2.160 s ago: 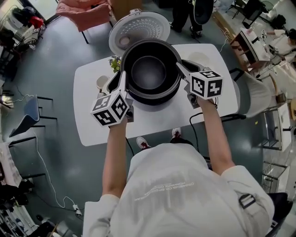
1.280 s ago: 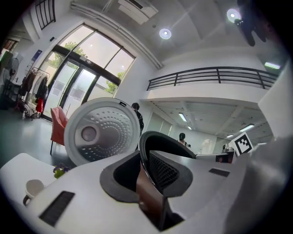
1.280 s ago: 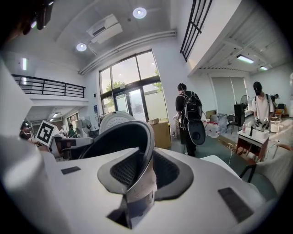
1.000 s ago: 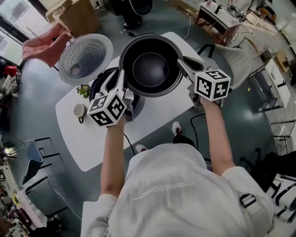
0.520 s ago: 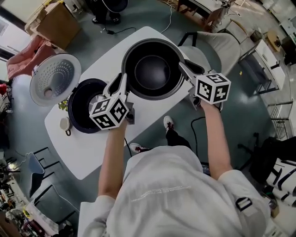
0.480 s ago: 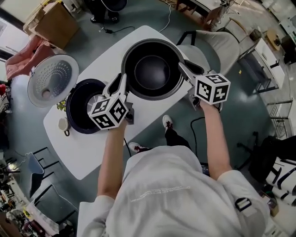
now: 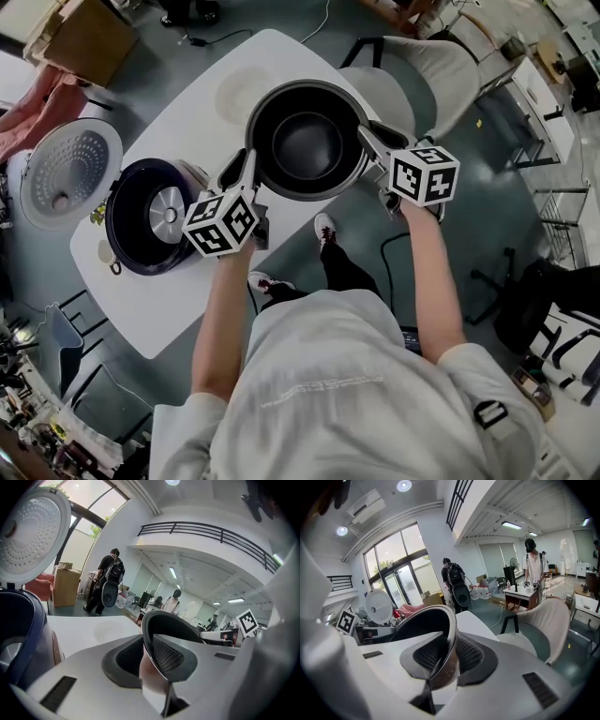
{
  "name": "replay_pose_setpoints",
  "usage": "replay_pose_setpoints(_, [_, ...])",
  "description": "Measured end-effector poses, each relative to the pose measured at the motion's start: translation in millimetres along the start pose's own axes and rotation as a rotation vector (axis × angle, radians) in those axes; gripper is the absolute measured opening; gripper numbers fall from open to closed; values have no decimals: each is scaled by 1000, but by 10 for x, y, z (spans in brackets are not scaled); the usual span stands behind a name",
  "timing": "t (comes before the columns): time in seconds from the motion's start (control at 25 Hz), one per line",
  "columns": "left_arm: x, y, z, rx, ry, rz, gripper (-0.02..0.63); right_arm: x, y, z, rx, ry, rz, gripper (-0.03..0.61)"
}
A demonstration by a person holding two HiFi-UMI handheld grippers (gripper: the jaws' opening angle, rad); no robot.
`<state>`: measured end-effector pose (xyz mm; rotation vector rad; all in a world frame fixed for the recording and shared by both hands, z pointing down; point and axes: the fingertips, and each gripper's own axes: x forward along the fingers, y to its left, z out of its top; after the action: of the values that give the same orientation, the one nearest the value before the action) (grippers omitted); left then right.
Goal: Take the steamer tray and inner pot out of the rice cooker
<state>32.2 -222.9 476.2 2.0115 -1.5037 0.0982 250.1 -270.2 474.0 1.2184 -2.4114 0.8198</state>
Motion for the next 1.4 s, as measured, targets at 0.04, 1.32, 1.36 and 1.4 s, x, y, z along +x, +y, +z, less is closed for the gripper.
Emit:
replay_pose_setpoints(0.04, [29, 3, -60, -5, 10, 2, 74, 20, -41, -43, 0, 14, 1, 98])
replay_pose_setpoints(1.32, [607, 555, -644, -154, 74, 196, 74, 1086, -503, -469, -42, 279, 124, 106])
replay_pose_setpoints(1.36, [623, 565, -631, -156, 69, 200, 75, 1121, -506, -443, -42, 275, 129, 110])
replay_pose_setpoints(1.4, [637, 578, -620, -158, 65, 205, 75, 1155, -506, -423, -44, 274, 133, 112])
